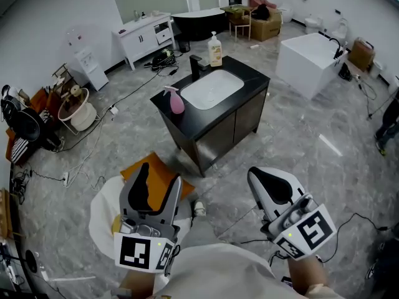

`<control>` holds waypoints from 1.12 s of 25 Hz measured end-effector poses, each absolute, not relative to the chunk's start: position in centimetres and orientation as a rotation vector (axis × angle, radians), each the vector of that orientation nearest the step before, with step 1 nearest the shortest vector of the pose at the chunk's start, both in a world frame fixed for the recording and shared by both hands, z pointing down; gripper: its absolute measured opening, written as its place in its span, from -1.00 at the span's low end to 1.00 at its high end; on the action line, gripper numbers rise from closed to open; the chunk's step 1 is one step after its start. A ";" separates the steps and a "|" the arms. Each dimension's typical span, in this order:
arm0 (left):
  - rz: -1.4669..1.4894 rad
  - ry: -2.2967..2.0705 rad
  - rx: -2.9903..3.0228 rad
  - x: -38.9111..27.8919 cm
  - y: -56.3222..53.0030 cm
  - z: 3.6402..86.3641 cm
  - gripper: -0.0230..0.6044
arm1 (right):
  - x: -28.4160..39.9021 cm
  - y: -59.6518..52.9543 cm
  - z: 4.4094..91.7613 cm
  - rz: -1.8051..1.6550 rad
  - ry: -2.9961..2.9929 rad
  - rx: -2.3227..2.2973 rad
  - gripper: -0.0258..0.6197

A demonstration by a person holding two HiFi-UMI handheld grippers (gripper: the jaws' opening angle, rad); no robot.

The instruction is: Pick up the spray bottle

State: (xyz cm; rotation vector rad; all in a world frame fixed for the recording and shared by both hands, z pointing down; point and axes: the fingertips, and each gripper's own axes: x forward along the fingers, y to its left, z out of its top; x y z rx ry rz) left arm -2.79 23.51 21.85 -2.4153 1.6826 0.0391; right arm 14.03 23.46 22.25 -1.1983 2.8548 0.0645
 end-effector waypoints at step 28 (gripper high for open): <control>-0.311 1.742 -2.542 -8.7 -5.0 30.9 -0.07 | 6.3 -3.2 27.9 -0.136 2.979 -1.209 -0.83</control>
